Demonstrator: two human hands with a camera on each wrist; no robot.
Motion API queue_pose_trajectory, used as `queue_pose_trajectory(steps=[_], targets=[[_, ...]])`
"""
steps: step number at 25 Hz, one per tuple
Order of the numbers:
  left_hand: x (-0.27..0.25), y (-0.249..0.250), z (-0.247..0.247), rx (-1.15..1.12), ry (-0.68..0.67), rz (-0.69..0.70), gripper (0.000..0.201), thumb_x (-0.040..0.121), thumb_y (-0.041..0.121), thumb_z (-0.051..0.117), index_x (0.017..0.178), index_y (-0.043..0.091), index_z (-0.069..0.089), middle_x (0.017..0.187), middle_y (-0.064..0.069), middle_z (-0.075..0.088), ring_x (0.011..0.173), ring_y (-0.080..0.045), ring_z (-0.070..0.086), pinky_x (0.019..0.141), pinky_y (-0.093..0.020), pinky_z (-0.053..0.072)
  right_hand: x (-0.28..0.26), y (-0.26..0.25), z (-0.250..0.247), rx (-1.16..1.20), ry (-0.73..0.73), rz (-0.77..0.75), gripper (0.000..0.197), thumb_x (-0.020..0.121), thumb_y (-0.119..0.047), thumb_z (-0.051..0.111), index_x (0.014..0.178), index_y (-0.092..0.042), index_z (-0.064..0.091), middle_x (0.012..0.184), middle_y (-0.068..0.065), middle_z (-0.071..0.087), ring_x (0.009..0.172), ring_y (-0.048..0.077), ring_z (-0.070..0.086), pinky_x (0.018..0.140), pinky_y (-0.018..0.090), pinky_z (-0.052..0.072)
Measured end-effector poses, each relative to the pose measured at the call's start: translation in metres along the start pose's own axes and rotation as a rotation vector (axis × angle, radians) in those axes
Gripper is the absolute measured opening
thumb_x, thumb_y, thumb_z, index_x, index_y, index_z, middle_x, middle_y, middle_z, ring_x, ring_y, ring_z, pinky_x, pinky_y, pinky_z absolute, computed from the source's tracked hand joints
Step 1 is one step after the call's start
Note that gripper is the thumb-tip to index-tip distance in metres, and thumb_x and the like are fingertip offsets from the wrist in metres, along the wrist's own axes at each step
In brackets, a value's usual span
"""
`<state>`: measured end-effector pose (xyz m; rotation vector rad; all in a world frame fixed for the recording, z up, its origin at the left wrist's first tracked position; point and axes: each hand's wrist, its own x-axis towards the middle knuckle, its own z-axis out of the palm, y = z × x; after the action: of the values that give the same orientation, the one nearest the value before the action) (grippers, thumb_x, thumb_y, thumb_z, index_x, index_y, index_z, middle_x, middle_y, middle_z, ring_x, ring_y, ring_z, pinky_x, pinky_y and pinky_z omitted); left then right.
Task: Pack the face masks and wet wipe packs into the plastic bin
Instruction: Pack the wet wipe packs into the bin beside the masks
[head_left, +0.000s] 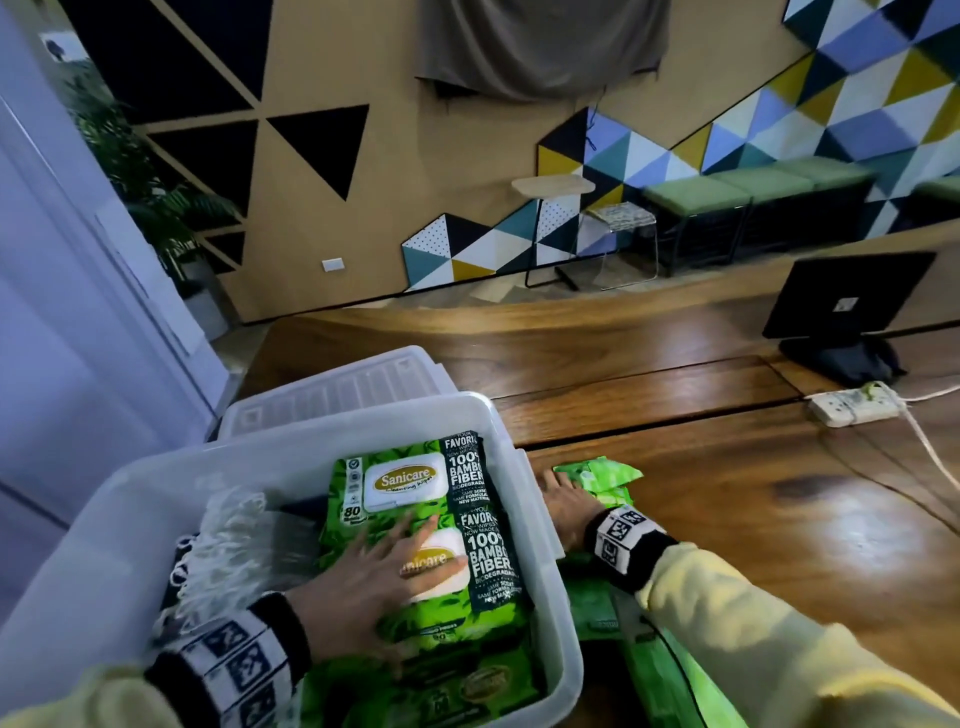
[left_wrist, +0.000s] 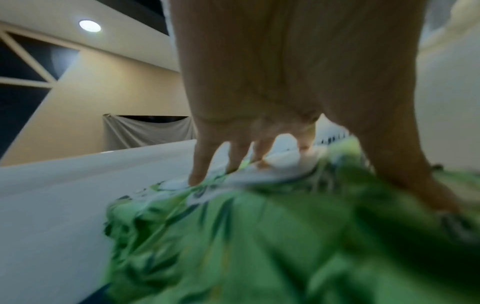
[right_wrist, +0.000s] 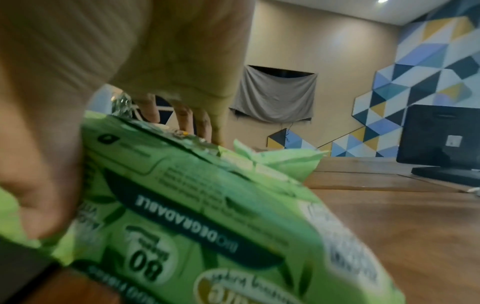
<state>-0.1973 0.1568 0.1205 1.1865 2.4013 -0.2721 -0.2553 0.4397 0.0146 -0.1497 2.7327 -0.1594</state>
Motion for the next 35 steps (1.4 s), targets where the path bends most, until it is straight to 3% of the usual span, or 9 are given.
queue_pose_trajectory(steps=[3,11,15,17,20,24,27,32,35], targets=[[0.006,-0.009,0.005,-0.021,0.006,0.012,0.107,0.083,0.047,0.061,0.109,0.068,-0.042,0.147,0.002,-0.038,0.134,-0.027,-0.035,0.110,-0.053,-0.012,-0.023,0.016,-0.027,0.175,0.036,-0.128,0.122,0.062,-0.020,0.084,0.149,-0.014,-0.002,0.136,0.018,0.027,0.129,0.036,0.031,0.109,0.044,0.032],[0.003,-0.014,0.001,-0.112,-0.136,0.029,0.097,0.073,0.069,0.055,0.121,0.067,-0.029,0.150,0.001,-0.036,0.136,-0.030,-0.032,0.111,-0.063,-0.007,-0.110,0.077,-0.082,0.815,0.187,-0.159,0.112,0.044,-0.042,0.089,0.134,-0.043,0.024,0.149,0.002,0.029,0.140,0.023,0.025,0.113,0.039,0.022],[0.004,-0.022,-0.023,-0.286,-0.104,0.015,0.128,0.034,0.101,0.020,0.146,0.041,0.007,0.159,-0.005,-0.010,0.145,-0.025,-0.013,0.117,-0.039,0.002,-0.157,0.080,-0.117,0.986,0.322,-0.250,0.109,0.037,-0.053,0.088,0.132,-0.040,0.037,0.142,-0.009,0.043,0.132,0.010,0.039,0.110,0.032,0.034],[-0.003,-0.019,-0.045,-0.373,0.002,0.032,0.138,0.033,0.103,0.019,0.149,0.028,0.015,0.159,-0.004,-0.002,0.146,-0.014,-0.007,0.116,-0.028,0.004,-0.179,0.072,-0.135,1.088,0.395,-0.322,0.106,0.035,-0.050,0.090,0.129,-0.033,0.043,0.132,-0.017,0.055,0.120,0.000,0.051,0.095,0.014,0.044],[-0.012,-0.016,-0.078,-0.615,0.185,0.077,0.134,0.042,0.100,0.031,0.149,0.021,0.018,0.155,0.007,0.015,0.141,0.000,0.009,0.110,-0.012,0.011,-0.199,0.049,-0.152,1.320,0.522,-0.455,0.088,0.032,-0.031,0.092,0.116,-0.027,0.064,0.115,-0.008,0.068,0.102,0.006,0.064,0.084,0.018,0.051],[-0.030,-0.005,-0.086,-1.300,0.119,0.143,0.098,0.052,0.046,0.086,0.133,0.024,0.036,0.117,0.007,0.051,0.104,-0.012,0.059,0.077,-0.022,0.054,-0.207,-0.011,-0.162,1.642,0.616,-0.664,0.059,0.036,-0.037,0.091,0.091,-0.025,0.075,0.088,-0.006,0.074,0.080,0.008,0.070,0.069,0.024,0.057],[-0.046,0.003,-0.101,-1.724,0.206,0.036,0.045,0.074,0.043,0.068,0.110,0.017,0.057,0.106,-0.007,0.063,0.092,-0.026,0.066,0.078,-0.038,0.058,-0.195,-0.069,-0.162,1.863,0.577,-0.750,0.069,0.043,-0.036,0.091,0.105,-0.015,0.068,0.099,0.002,0.073,0.091,0.016,0.069,0.077,0.033,0.057],[-0.085,-0.018,-0.098,-2.009,0.352,0.117,0.074,0.055,0.065,0.075,0.110,0.016,0.071,0.118,-0.014,0.067,0.100,-0.028,0.068,0.081,-0.042,0.057,-0.174,-0.114,-0.139,1.710,0.512,-0.581,0.095,0.056,-0.033,0.088,0.131,-0.004,0.039,0.121,0.015,0.060,0.110,0.029,0.060,0.097,0.048,0.047],[-0.098,-0.034,-0.073,-1.886,0.396,0.012,0.075,0.035,0.039,0.094,0.101,0.010,0.074,0.109,-0.021,0.068,0.085,-0.030,0.071,0.075,-0.043,0.059,-0.185,-0.100,-0.127,1.301,0.255,-0.513,0.093,0.060,-0.032,0.084,0.135,-0.022,0.028,0.131,-0.012,0.051,0.117,-0.001,0.053,0.092,0.016,0.045]])
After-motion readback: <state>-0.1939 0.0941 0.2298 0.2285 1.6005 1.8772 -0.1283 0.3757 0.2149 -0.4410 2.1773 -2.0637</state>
